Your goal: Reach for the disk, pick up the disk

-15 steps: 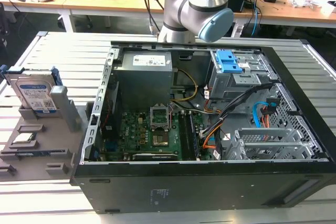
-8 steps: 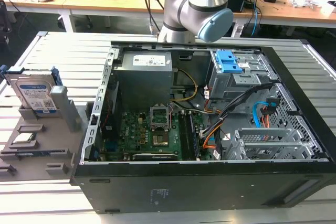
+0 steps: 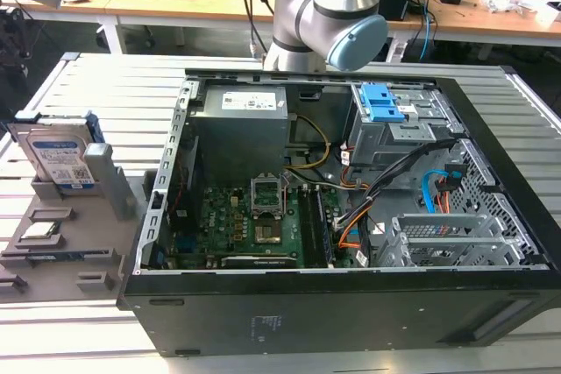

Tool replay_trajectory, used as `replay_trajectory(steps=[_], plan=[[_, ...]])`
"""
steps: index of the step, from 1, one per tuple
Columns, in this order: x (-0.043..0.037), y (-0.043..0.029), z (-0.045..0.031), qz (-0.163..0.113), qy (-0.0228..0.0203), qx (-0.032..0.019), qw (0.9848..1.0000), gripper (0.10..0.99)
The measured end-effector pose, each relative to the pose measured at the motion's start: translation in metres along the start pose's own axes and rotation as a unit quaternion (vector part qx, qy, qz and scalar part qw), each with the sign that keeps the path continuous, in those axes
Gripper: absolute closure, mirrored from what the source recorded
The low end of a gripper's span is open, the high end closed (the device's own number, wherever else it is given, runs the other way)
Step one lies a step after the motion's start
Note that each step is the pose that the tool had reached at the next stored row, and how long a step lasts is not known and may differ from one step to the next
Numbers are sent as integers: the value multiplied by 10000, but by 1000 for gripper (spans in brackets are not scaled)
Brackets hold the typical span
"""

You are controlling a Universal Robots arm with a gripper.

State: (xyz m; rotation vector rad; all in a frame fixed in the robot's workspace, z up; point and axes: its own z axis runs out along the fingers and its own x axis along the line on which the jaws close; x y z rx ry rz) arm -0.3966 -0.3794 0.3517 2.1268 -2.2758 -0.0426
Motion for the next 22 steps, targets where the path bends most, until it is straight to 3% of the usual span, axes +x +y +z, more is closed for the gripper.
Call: replay_trajectory(steps=[6,12,16,22], plan=[[-8,-4,122,-110,5,-1,9999,545],[-76,-9,254,-197,8,0,9998,545],[-93,-14,399,-288,11,-1,9996,545],[-94,-20,538,-412,16,0,9991,545]])
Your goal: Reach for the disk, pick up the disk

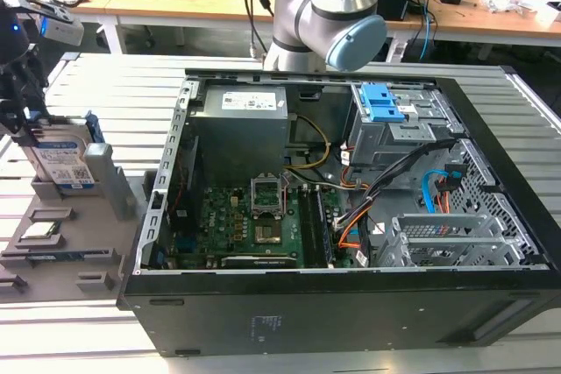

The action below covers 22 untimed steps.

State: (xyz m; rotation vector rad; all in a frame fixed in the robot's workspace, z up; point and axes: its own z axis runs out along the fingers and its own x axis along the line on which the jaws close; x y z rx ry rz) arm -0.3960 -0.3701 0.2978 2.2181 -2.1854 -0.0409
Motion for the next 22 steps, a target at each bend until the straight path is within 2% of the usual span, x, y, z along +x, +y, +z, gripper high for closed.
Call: replay_trajectory(steps=[5,9,19,20,22], plan=[[-2,-3,31,-25,5,-1,10000,545],[-2,-4,49,-26,32,-2,10000,545],[-2,-4,60,-26,33,-1,10000,545],[-2,-4,60,-26,33,-1,10000,561],[-2,-4,60,-26,33,-1,10000,690]])
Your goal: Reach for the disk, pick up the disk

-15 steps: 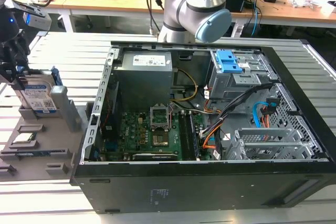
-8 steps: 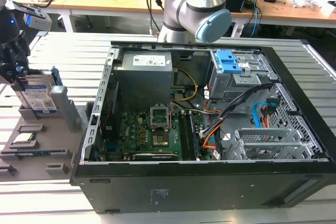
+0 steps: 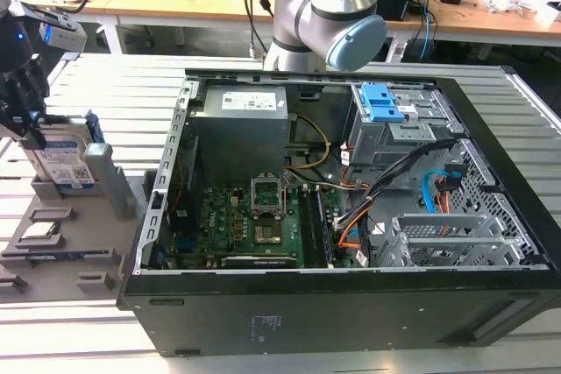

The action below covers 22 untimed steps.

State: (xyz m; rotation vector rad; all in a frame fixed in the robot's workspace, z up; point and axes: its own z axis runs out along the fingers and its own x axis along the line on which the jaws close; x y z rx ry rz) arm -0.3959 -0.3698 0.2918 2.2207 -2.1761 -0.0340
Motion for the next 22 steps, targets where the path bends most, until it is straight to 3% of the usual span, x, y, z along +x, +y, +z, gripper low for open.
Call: replay_trajectory(steps=[18,22], plan=[[0,-1,0,-1,-1,3,10000,718],[1,0,-78,-1,9,0,10000,718]])
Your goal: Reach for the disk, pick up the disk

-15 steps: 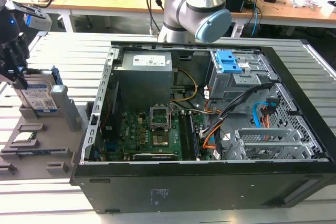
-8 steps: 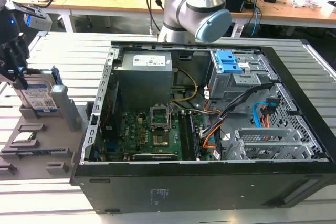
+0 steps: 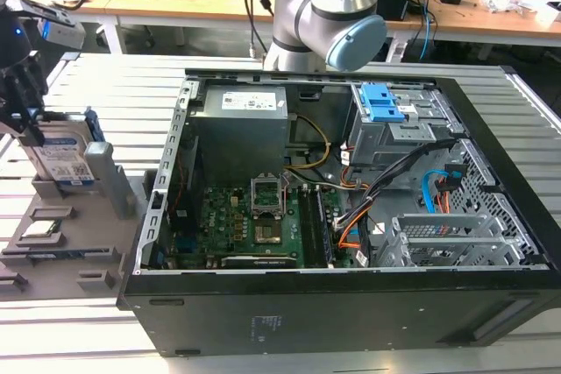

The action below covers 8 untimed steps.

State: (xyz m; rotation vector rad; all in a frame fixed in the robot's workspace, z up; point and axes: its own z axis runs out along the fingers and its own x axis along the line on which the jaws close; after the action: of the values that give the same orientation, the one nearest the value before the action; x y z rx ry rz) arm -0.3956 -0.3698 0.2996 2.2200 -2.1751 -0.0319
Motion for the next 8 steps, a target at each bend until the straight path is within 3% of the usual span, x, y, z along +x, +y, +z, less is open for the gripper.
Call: replay_trajectory(steps=[8], plan=[[0,5,-164,1,16,-1,10000,718]])
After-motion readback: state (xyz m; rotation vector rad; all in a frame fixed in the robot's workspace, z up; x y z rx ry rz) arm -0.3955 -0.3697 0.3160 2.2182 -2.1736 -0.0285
